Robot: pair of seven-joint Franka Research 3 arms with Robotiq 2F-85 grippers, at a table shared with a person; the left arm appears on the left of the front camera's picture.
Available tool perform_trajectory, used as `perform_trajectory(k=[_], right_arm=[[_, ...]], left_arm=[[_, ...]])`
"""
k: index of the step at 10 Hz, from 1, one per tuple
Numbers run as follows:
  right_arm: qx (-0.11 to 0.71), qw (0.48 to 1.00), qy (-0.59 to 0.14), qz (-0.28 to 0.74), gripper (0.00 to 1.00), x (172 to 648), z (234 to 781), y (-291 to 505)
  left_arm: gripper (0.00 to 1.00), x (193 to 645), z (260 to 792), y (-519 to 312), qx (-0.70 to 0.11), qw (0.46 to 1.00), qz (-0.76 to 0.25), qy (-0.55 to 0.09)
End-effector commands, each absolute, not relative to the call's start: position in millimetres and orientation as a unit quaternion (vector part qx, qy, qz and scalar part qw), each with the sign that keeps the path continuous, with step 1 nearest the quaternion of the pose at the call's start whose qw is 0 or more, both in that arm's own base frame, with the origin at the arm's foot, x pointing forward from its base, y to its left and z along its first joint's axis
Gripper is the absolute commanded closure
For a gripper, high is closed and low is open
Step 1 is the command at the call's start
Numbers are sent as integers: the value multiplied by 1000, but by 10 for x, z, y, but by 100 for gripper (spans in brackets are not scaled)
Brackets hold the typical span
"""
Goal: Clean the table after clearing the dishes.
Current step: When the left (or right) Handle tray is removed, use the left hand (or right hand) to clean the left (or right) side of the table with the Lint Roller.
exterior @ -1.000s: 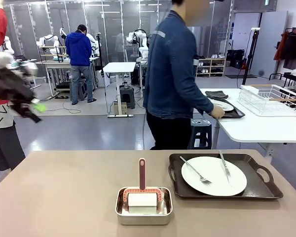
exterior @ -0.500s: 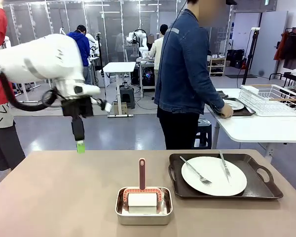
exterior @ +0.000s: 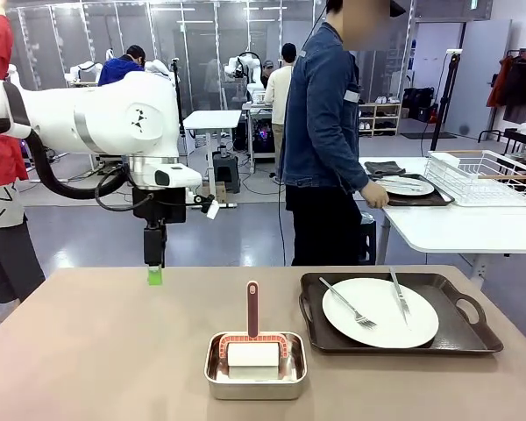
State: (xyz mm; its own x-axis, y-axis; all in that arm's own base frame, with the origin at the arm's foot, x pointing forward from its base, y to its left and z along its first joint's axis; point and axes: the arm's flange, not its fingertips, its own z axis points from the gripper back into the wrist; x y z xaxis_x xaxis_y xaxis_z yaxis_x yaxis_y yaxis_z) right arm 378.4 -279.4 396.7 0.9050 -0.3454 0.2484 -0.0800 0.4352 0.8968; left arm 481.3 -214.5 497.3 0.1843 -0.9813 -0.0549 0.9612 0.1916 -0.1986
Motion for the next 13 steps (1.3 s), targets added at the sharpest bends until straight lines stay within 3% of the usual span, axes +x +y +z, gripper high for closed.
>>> perform_trajectory(k=[1,4,7,13], right_arm=[[526,822,-203,-80,0,3762,4003,-2781],[526,822,-203,-80,0,3762,4003,-2781],[526,822,-203,-80,0,3762,4003,-2781],[526,822,-203,-80,0,3762,4003,-2781]], left_arm=[[0,4816,5021,-2098,-73,774,-623,91],[0,4833,4971,-2073,-62,771,-627,88],[0,4949,4891,-2481,-73,721,-688,35],[0,5265,4899,-3350,-76,705,-700,78]])
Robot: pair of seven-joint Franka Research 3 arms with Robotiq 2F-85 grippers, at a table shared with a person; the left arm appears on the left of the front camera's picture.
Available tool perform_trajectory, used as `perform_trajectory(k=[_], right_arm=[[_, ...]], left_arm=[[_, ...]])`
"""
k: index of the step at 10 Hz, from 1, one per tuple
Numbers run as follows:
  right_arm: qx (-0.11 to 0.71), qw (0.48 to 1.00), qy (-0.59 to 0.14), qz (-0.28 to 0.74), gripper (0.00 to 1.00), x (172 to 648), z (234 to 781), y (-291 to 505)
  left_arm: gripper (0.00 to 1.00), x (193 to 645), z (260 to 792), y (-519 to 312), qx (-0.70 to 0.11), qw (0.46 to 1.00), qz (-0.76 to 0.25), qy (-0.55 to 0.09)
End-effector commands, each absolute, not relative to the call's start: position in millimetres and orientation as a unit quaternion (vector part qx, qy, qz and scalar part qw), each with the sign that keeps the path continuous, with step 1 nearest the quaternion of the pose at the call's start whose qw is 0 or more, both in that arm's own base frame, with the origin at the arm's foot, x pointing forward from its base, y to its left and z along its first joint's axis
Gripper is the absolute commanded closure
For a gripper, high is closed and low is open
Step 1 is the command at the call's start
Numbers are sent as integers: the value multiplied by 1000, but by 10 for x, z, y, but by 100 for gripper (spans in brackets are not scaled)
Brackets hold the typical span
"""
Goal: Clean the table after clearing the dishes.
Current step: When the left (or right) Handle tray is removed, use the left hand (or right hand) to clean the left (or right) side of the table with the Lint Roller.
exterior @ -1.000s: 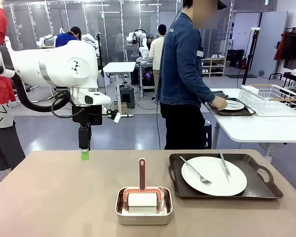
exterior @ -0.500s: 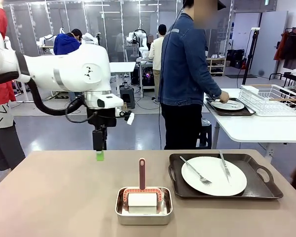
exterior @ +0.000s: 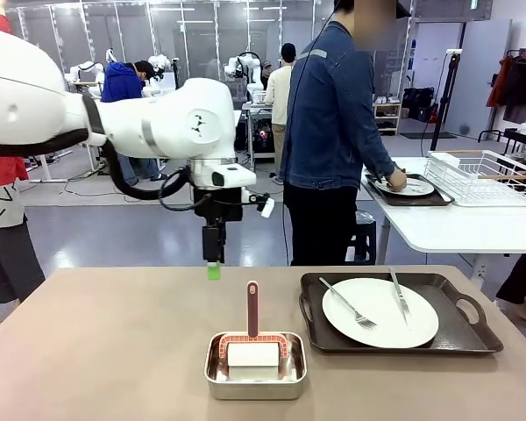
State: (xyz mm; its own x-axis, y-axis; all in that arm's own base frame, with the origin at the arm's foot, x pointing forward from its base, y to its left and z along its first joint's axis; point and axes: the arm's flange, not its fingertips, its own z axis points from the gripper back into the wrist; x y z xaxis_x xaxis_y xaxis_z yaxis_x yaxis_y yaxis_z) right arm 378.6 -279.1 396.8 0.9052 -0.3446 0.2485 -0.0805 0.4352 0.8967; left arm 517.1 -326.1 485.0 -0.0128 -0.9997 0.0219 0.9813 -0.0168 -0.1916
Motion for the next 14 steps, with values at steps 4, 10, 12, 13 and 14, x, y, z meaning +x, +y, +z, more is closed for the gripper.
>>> perform_trajectory(k=[4,10,12,13,14], right_arm=[[526,822,-203,-80,0,3762,4003,-2781],[526,822,-203,-80,0,3762,4003,-2781],[526,822,-203,-80,0,3762,4003,-2781],[526,822,-203,-80,0,3762,4003,-2781],[526,822,-203,-80,0,3762,4003,-2781]], left_arm=[[0,5293,4728,-3743,-76,695,-708,99],[0,5181,4242,-3875,-120,673,-720,120],[0,5126,4075,-3888,-135,669,-720,123],[0,5107,4040,-3879,-138,671,-718,126],[30,5096,4009,-3875,-138,673,-715,130]])
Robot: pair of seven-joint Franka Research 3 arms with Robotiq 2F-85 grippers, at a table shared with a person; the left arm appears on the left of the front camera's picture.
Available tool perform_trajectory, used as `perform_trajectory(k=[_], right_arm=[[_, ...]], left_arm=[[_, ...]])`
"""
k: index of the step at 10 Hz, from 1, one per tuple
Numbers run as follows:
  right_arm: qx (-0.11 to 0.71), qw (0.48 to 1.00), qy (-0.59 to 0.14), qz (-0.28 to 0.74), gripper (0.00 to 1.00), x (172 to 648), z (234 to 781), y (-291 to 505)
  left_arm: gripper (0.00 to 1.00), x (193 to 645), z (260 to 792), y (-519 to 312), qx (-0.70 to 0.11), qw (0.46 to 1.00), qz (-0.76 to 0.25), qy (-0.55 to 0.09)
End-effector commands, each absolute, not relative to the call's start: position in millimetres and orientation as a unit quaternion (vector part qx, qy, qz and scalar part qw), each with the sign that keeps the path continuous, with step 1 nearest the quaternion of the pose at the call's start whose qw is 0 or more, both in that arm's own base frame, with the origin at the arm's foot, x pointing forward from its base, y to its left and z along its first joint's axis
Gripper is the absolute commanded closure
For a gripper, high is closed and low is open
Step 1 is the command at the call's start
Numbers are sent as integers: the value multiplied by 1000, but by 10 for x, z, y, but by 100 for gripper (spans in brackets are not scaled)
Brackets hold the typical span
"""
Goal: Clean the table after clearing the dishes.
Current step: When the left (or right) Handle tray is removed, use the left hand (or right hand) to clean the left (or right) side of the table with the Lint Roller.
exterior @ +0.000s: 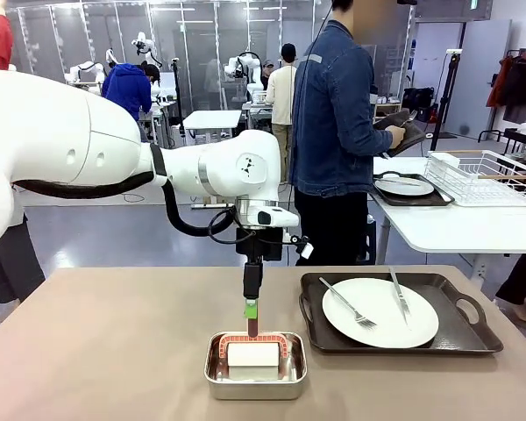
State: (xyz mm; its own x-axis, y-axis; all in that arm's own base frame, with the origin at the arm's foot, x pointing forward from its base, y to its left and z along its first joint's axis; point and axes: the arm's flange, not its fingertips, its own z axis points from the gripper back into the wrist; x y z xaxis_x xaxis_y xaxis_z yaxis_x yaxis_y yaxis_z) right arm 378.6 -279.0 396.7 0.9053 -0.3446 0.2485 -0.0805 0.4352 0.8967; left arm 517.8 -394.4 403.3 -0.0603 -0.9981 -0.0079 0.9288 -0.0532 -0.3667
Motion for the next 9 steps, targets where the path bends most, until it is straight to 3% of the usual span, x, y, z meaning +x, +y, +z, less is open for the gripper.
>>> perform_trajectory(k=[1,2,3,9], right_arm=[[526,822,-203,-80,0,3762,4003,-2781],[526,822,-203,-80,0,3762,4003,-2781],[526,822,-203,-80,0,3762,4003,-2781],[526,822,-203,-80,0,3762,4003,-2781]], left_arm=[[60,5098,4001,-3875,-138,674,-713,131],[90,5098,3996,-3878,-138,675,-713,132],[100,5095,4007,-3883,-138,674,-714,130],[100,5068,4115,-3794,-140,683,-708,114]])
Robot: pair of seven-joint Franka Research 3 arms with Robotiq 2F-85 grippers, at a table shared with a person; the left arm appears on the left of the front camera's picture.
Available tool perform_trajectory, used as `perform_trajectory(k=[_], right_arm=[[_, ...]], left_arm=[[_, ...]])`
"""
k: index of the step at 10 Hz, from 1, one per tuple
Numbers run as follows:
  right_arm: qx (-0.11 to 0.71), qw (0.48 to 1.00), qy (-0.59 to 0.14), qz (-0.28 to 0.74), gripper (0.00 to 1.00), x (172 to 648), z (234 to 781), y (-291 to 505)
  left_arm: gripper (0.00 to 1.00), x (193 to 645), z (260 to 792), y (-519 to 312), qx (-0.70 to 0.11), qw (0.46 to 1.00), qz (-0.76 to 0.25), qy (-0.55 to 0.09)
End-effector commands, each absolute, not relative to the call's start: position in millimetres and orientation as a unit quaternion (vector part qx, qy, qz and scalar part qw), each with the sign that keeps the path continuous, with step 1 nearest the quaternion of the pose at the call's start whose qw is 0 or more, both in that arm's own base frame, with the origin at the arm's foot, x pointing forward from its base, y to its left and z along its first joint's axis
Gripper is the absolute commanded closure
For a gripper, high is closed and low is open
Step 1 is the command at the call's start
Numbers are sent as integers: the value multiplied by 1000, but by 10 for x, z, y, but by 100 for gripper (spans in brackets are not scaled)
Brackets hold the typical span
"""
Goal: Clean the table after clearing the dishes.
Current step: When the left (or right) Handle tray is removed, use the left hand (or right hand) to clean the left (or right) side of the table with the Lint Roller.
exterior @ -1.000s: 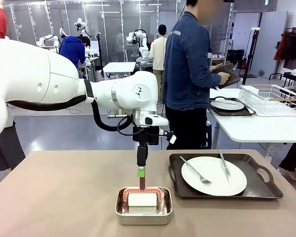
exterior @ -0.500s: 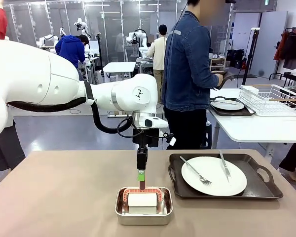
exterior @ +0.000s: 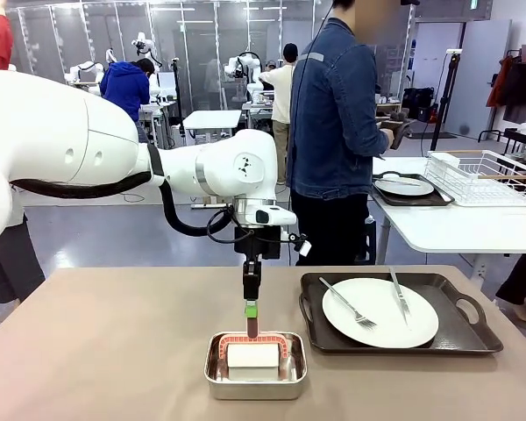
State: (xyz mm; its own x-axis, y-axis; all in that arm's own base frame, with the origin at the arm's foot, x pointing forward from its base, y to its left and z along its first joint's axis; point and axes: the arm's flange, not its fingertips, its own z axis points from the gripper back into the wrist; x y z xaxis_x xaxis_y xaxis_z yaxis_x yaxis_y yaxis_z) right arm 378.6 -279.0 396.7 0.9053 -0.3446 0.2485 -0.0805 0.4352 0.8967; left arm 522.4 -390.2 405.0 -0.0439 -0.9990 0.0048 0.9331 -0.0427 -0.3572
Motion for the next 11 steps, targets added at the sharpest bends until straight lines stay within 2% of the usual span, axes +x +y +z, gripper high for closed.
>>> perform_trajectory(k=[1,2,4,5,6,8,9,10,11], right_arm=[[526,822,-203,-80,0,3762,4003,-2781],[526,822,-203,-80,0,3762,4003,-2781],[526,822,-203,-80,0,3762,4003,-2781],[526,822,-203,-80,0,3762,4003,-2781],[526,822,-203,-80,0,3762,4003,-2781],[526,822,-203,-80,0,3762,4003,-2781],[526,822,-203,-80,0,3762,4003,-2781],[526,822,-203,-80,0,3762,4003,-2781],[526,822,-203,-80,0,3762,4003,-2781]], left_arm=[[100,5029,4188,-3745,-154,684,-705,108],[100,4886,4424,-3629,-181,694,-690,95],[100,4434,5089,-2940,-158,808,-567,21],[100,4278,5257,-2451,-179,888,-423,6],[100,4203,5281,-2074,-194,925,-326,2],[100,4194,5103,-1420,-263,947,-176,-55],[100,4254,4916,-1141,-278,948,-140,-61],[100,4305,4769,-981,-282,945,-148,-74],[100,4298,4691,-998,-225,940,-239,-91]])
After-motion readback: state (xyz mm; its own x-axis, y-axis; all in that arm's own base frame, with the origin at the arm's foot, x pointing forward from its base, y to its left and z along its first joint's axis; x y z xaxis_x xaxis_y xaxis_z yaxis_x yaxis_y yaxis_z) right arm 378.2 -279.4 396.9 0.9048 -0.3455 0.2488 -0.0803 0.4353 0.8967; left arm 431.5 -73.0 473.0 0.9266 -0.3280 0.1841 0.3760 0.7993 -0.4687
